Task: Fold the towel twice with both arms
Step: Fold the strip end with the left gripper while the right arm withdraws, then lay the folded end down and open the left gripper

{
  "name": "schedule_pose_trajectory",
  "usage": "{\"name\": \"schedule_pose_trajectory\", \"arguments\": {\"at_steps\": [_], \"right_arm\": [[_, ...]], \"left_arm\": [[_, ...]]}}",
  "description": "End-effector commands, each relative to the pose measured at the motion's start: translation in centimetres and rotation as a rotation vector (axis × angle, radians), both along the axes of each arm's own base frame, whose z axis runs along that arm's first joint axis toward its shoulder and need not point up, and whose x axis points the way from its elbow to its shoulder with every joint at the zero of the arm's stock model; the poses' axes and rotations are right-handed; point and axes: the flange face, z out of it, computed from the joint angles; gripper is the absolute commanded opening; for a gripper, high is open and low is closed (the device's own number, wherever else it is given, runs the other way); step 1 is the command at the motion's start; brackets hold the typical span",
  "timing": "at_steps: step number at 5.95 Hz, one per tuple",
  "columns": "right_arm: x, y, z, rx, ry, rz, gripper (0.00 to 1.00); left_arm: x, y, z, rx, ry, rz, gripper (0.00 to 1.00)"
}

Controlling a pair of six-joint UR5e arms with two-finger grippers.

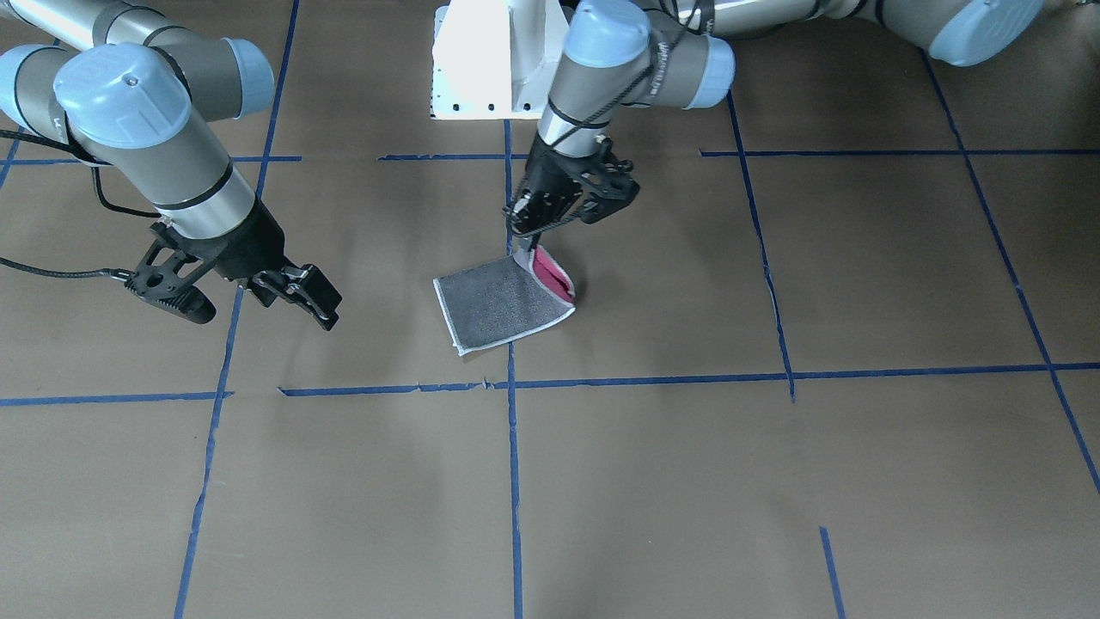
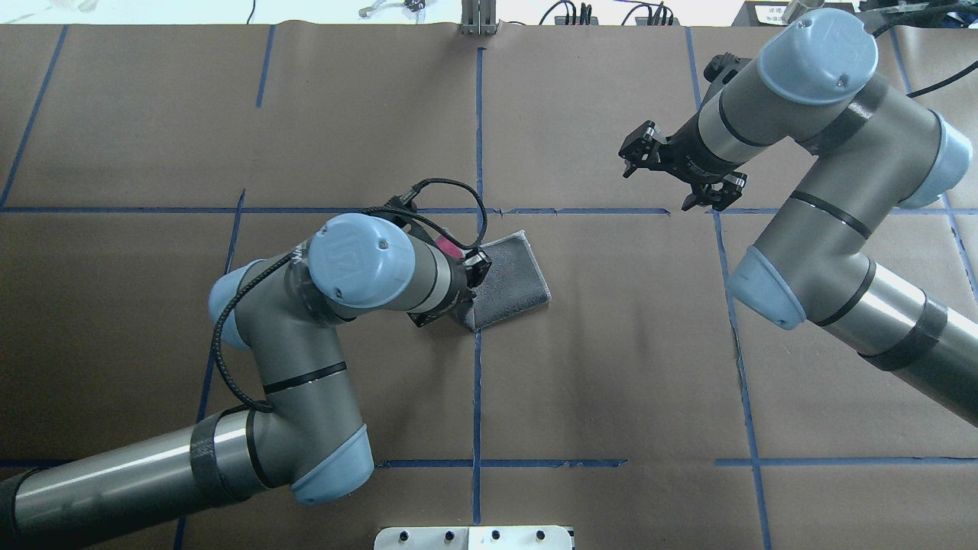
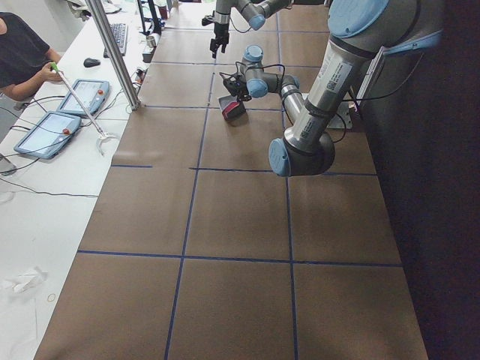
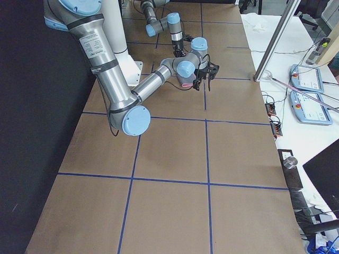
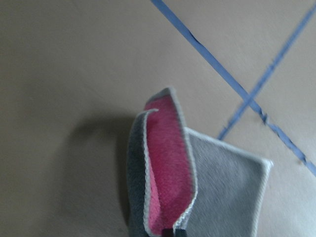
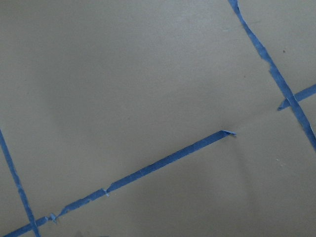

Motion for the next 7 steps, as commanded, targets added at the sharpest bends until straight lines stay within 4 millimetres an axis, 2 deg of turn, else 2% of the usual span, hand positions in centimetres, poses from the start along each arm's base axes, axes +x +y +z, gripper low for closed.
{"name": "schedule_pose_trajectory", "arguments": {"at_steps": [1, 2, 3, 4, 5, 6, 7], "right_arm": [[1.0, 1.1, 0.6, 0.001, -0.002, -0.001, 1.0], [1.1, 1.3, 0.6, 0.001, -0.002, -0.001, 1.0], [1.1, 1.4, 0.8, 0.0, -0.001, -0.003, 1.0], [1.1, 1.3, 0.8, -0.001, 0.0, -0.003, 1.0], [1.1, 1.3, 0.8, -0.001, 0.0, -0.003, 1.0], [1.0, 1.4, 0.7, 0.001, -0.002, -0.004, 1.0], [1.5, 1.5, 0.8, -0.001, -0.005, -0.002, 1.0]], "left_arm": [[2.7, 0.2, -2.2, 0.045, -0.008, 0.002, 0.04], [3.9, -0.8, -2.4, 0.122, -0.018, -0.019, 0.04], [6.9, -2.1, -3.7, 0.132, -0.009, -0.024, 0.04], [8.2, -2.5, -4.9, 0.132, -0.01, -0.023, 0.04], [8.9, -2.2, -5.4, 0.158, -0.004, -0.003, 0.32], [9.3, -1.9, -6.0, 0.234, 0.02, 0.027, 0.39], [9.6, -2.0, -5.5, 0.274, 0.033, 0.031, 0.99]]}}
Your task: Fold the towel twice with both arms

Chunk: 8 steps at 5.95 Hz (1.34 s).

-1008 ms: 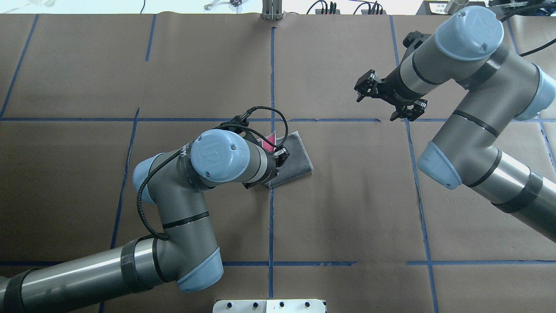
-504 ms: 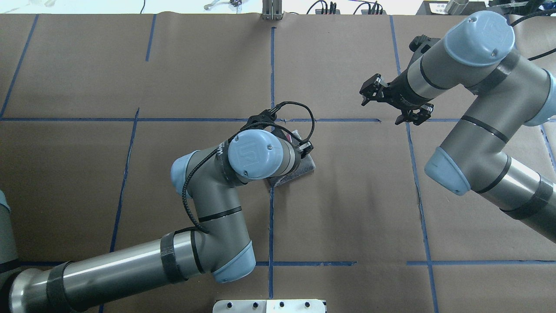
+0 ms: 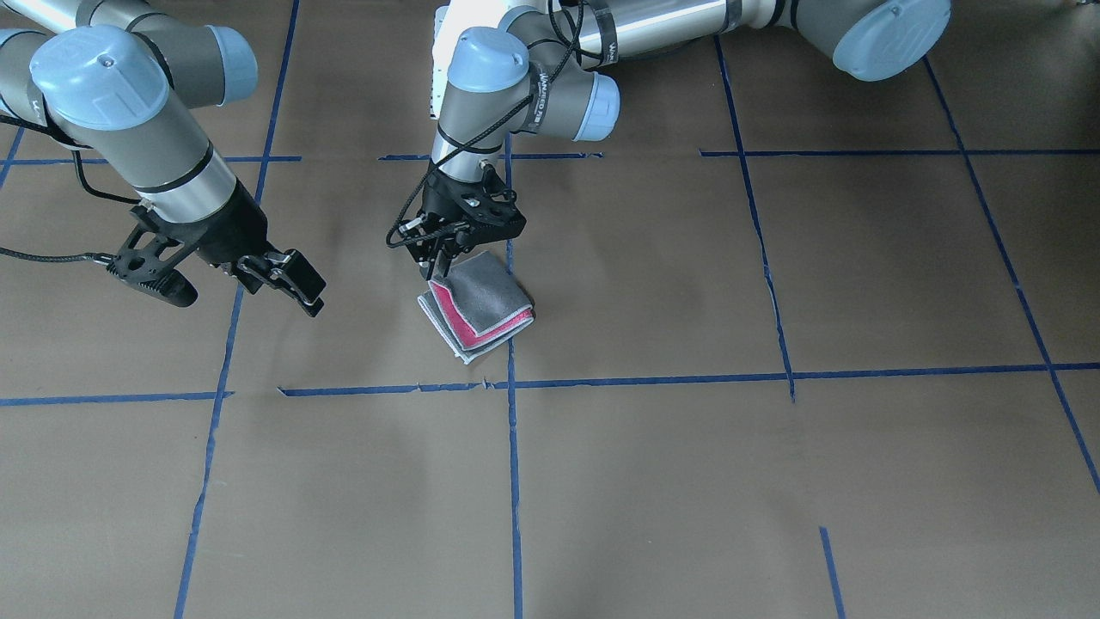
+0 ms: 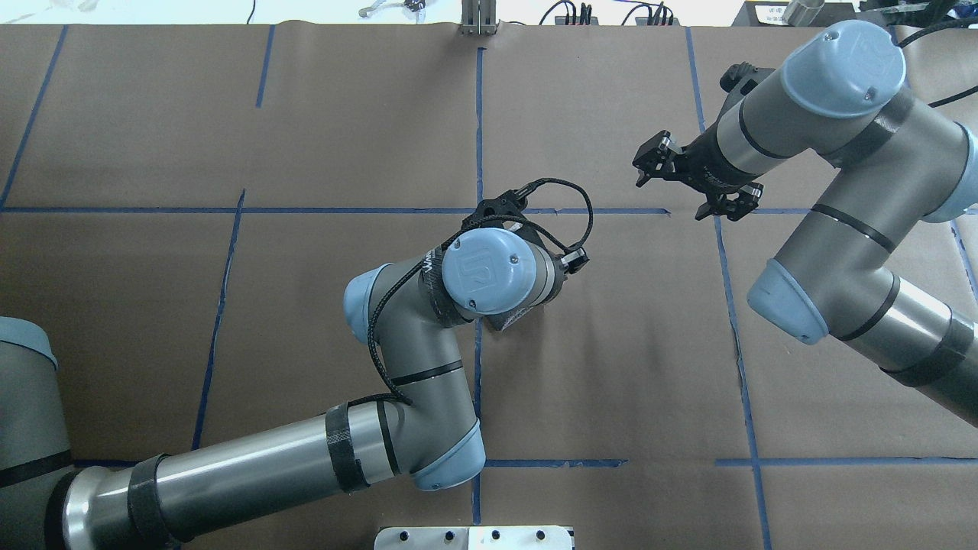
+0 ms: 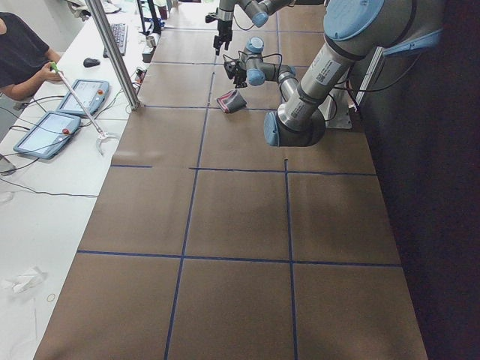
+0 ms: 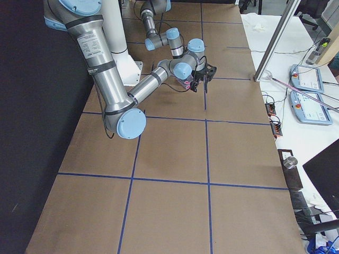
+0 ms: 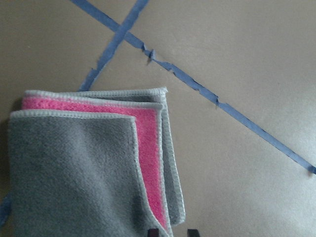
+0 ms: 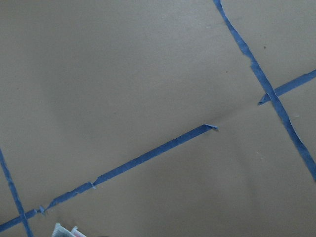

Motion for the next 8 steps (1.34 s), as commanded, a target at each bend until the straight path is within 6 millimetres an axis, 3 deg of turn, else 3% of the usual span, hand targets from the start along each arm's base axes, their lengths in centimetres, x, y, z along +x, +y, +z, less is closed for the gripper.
{"name": "schedule_pose_trajectory", "arguments": {"at_steps": [1, 2, 3, 4, 5, 6, 8], "right_arm": [[1.7, 0.0, 0.8, -0.011, -0.008, -0.003, 1.0], [3.9, -0.4, 2.5, 0.013, 0.009, -0.03, 1.0], [6.6, -1.1, 4.5, 0.054, 0.024, -0.074, 1.0], [10.8, -1.9, 7.3, 0.116, 0.053, -0.122, 1.0], [15.4, -2.2, 10.3, 0.154, 0.056, -0.176, 1.0], [19.3, -1.7, 13.7, 0.201, 0.08, -0.227, 1.0], [23.9, 0.2, 20.8, 0.27, 0.154, -0.343, 1.0]], "left_arm": [[-0.6, -0.8, -0.4, 0.069, 0.052, 0.0, 1.0], [-4.0, -3.5, -1.1, 0.089, 0.092, -0.042, 1.0], [-8.3, -3.8, 3.2, 0.12, 0.071, -0.041, 1.0], [-13.1, -3.0, 7.7, 0.281, 0.001, 0.079, 1.0], [-17.6, -3.2, 11.7, 0.322, -0.042, 0.124, 1.0], [-22.1, -4.5, 14.8, 0.34, -0.065, 0.191, 1.0], [-33.5, -8.5, 21.8, 0.382, -0.125, 0.28, 1.0]]}}
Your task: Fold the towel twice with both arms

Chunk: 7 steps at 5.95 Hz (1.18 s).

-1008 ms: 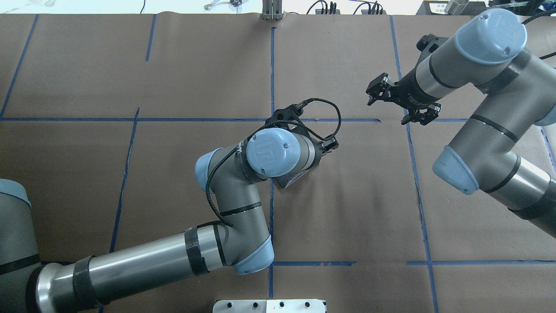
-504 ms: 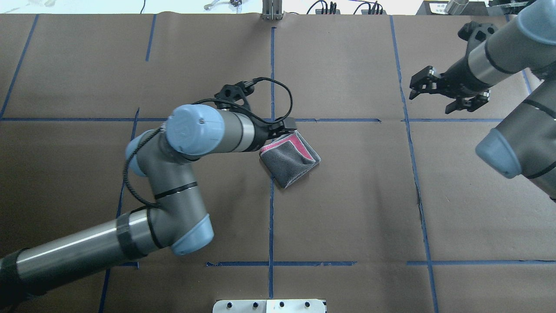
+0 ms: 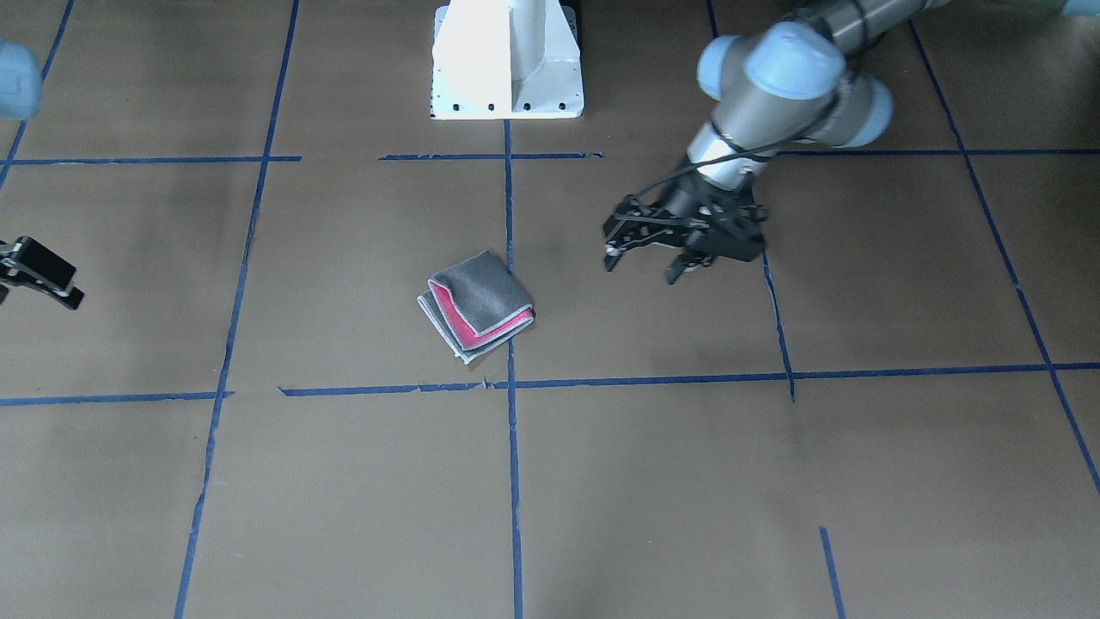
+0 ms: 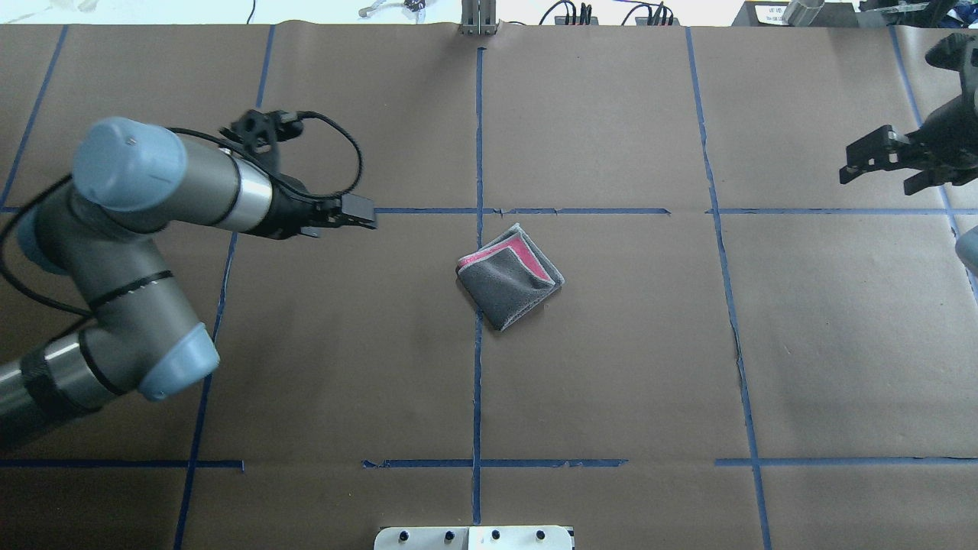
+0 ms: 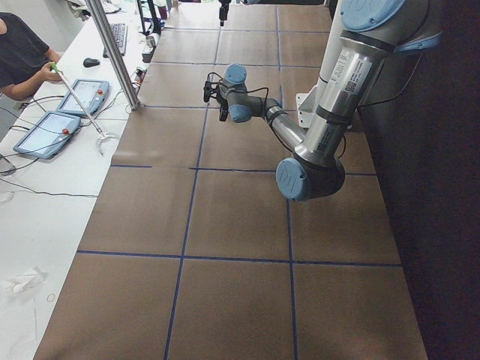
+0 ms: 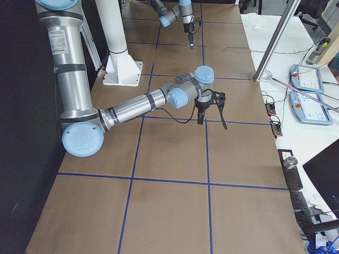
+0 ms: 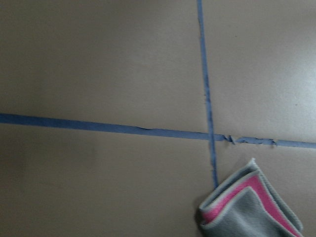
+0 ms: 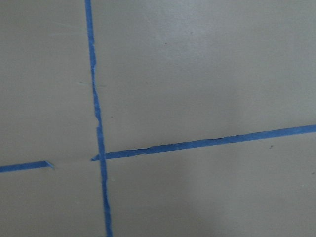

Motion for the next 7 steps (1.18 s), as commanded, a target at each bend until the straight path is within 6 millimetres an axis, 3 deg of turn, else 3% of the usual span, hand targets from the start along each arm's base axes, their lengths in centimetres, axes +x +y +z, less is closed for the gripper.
{"name": "schedule_pose_trajectory", "arguments": {"at_steps": [1, 2, 4, 5, 7], "right_arm": [[5.4, 1.3, 5.5, 0.064, 0.043, -0.078, 1.0], [8.3, 1.2, 7.9, 0.05, 0.021, -0.086, 1.0], [12.7, 1.1, 12.0, 0.049, 0.053, -0.145, 1.0], [15.4, 1.5, 12.6, 0.051, 0.061, -0.164, 1.0], [16.2, 2.8, 14.4, 0.049, 0.069, -0.213, 1.0]], "left_arm": [[-11.9, -3.7, 8.2, 0.058, -0.091, 0.042, 1.0], [-16.9, -4.5, 13.3, 0.15, -0.213, 0.07, 1.0], [-29.7, -6.6, 18.8, 0.238, -0.478, 0.187, 1.0], [-35.0, -5.5, 22.3, 0.209, -0.543, 0.247, 1.0], [-43.4, -1.4, 27.8, 0.133, -0.391, 0.3, 1.0]]}}
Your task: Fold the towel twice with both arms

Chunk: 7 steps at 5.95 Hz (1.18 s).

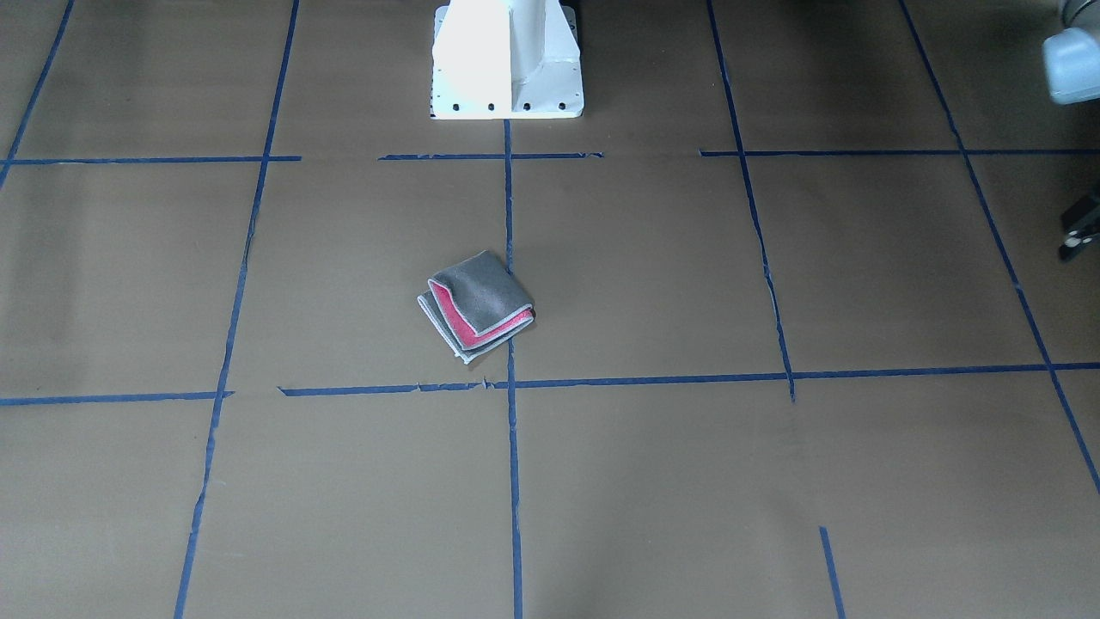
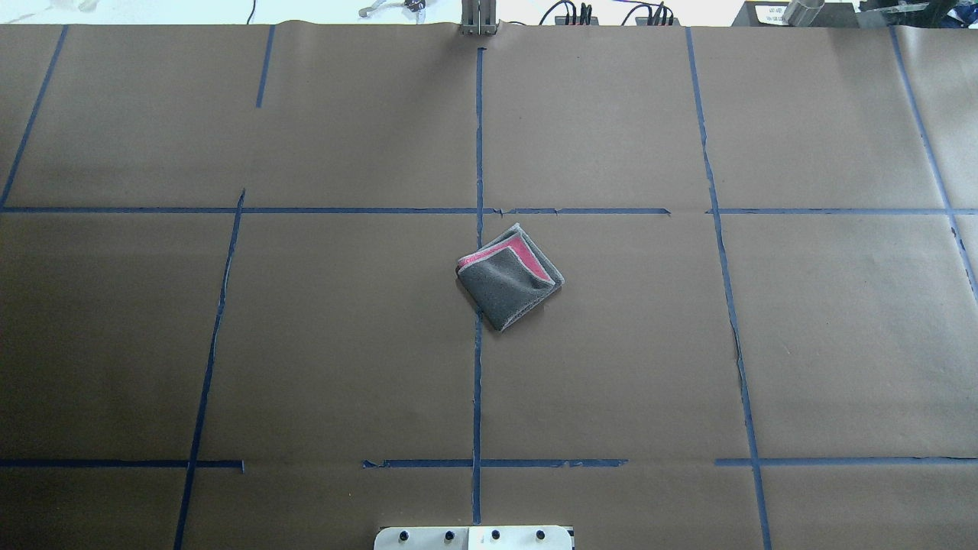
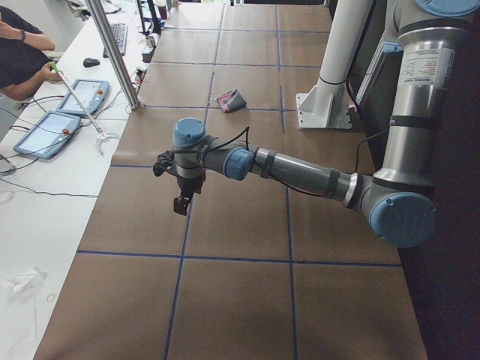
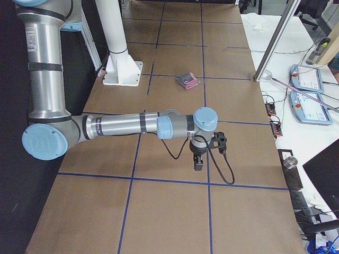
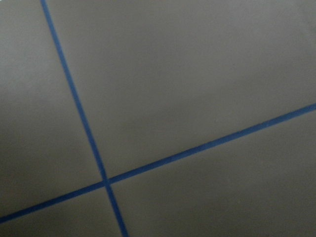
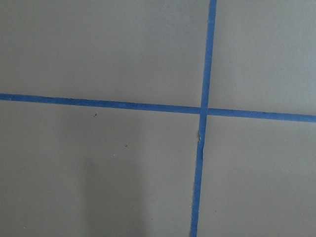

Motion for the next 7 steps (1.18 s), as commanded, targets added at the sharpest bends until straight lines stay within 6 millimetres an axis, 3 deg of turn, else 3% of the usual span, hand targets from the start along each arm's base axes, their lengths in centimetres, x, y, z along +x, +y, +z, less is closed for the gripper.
{"name": "schedule_pose_trajectory", "arguments": {"at_steps": [1, 2, 3, 4, 6, 7], "right_arm": [[2.1, 2.3, 2.3, 0.016, -0.002, -0.035, 1.0], [2.8, 3.4, 3.3, 0.012, -0.005, -0.032, 1.0], [2.8, 3.4, 3.2, 0.013, -0.003, -0.03, 1.0], [2.7, 3.3, 2.9, 0.017, -0.003, -0.03, 1.0], [2.8, 3.3, 3.0, 0.021, 0.012, -0.034, 1.0], [2.5, 3.2, 2.8, 0.021, 0.014, -0.037, 1.0]], "left_arm": [[-6.1, 5.3, 6.4, -0.058, 0.086, 0.025, 1.0], [-6.3, 8.9, 10.1, -0.103, 0.086, 0.052, 1.0], [-6.3, 11.0, 11.1, -0.153, 0.084, 0.03, 1.0], [-6.3, 11.0, 11.1, -0.247, 0.076, -0.042, 1.0], [-6.2, 11.0, 8.4, -0.247, 0.07, -0.053, 1.0], [-6.2, 11.0, 8.3, -0.281, 0.07, -0.056, 1.0]]}}
